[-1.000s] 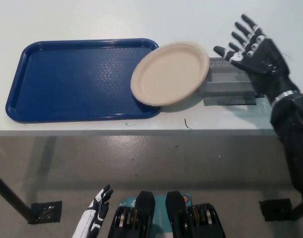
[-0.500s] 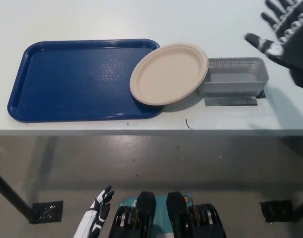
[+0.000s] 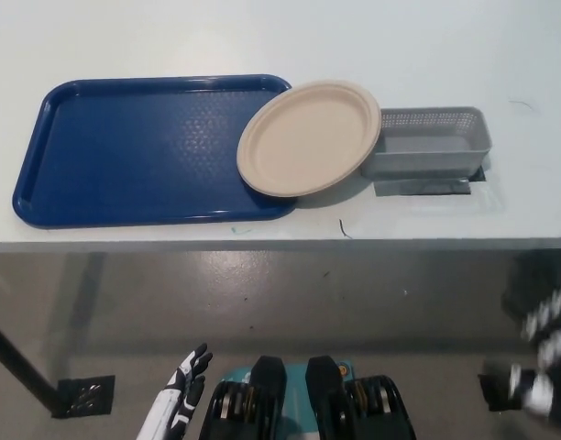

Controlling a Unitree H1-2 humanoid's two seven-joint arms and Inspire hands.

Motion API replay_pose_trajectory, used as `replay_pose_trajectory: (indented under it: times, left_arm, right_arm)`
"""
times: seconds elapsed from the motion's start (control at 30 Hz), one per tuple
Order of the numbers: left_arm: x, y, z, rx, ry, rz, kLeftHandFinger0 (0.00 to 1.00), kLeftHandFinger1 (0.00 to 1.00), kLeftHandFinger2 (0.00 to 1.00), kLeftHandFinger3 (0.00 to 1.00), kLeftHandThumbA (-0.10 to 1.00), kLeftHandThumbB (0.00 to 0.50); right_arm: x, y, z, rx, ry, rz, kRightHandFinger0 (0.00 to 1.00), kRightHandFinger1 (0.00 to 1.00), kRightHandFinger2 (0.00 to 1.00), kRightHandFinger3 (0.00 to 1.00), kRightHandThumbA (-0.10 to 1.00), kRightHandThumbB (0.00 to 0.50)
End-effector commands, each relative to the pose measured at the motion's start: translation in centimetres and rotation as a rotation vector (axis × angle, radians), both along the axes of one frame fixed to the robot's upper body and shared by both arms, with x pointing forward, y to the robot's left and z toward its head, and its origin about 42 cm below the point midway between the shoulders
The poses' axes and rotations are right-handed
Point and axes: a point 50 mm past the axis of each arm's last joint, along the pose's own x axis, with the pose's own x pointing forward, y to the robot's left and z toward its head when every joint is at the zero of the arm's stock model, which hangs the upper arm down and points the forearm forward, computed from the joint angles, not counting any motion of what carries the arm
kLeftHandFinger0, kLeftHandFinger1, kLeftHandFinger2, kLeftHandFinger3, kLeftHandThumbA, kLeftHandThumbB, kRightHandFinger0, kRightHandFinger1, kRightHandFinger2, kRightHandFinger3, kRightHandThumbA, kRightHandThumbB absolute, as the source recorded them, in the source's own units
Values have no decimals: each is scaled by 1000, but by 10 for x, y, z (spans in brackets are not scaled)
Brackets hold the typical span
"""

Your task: Use the right hand to pick up a plate from a leveled surface and place it into a tray on the left side

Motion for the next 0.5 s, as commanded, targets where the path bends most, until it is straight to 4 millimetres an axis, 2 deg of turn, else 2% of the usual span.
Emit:
replay_pose_trajectory:
  times: [0.0,0.07,0.17,0.23,0.27,0.3,0.43,0.47]
  left_arm:
    - [-4,-1,11,10,-81,-40,1000,1000,1000,1000,1000,204]
    - [-5,-3,10,8,-81,-34,1000,1000,1000,1000,1000,208]
    - [-3,-3,11,12,-87,-31,1000,1000,1000,1000,1000,207]
    - [-3,-3,12,9,-87,-31,1000,1000,1000,1000,1000,207]
    - [-4,-3,11,6,-86,-29,1000,1000,1000,1000,1000,209]
    - [-3,-3,11,0,-84,-30,1000,1000,1000,1000,1000,214]
    - [-6,-3,9,13,-77,-37,1000,1000,1000,1000,1000,211]
    - [-6,-3,9,13,-77,-37,1000,1000,1000,1000,1000,211]
  right_arm:
    - [-83,35,-11,-246,-360,34,1000,1000,1000,1000,1000,301]
    - [-59,37,-43,-250,-305,25,1000,1000,1000,1000,1000,236]
    - [-32,44,-74,-258,-247,-8,1000,1000,1000,1000,1000,256]
    - [-20,49,-91,-245,-197,-34,1000,1000,1000,1000,1000,234]
    - [-10,52,-106,-228,-128,-53,1000,1000,1000,1000,1000,252]
    - [-6,53,-114,-217,-89,-58,1000,1000,1000,1000,1000,267]
    - [-3,52,-143,-229,-18,-73,1000,1000,1000,1000,1000,213]
    - [-3,52,-143,-229,-18,-73,1000,1000,1000,1000,1000,213]
